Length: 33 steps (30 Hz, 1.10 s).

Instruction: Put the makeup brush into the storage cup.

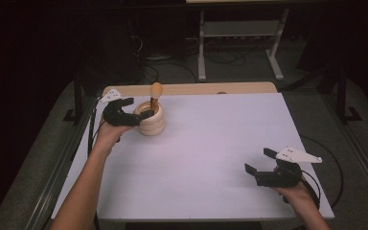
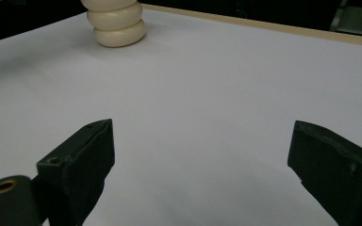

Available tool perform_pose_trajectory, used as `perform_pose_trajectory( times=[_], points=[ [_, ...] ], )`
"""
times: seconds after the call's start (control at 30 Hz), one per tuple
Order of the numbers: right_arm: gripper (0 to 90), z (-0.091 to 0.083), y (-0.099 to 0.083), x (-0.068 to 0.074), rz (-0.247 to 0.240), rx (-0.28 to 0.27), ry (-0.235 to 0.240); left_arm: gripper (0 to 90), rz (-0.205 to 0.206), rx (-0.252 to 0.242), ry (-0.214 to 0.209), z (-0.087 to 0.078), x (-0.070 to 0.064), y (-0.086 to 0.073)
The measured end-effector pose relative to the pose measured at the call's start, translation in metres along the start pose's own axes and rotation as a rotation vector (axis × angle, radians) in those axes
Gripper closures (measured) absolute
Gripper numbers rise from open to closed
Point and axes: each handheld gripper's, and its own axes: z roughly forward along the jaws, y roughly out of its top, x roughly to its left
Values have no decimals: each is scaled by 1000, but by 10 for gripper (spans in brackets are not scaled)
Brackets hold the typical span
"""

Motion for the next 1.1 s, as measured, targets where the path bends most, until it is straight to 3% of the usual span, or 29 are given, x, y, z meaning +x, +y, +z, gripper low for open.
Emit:
perform_pose_trajectory(
  times=[0.53, 1.1],
  points=[
    [71, 0, 0, 2, 4, 1, 7, 0, 15, 0, -40, -24, -24, -4],
    [70, -2, 2, 2, -3, -11, 4, 0, 40, 10, -78, -47, -60, -25]
  ],
)
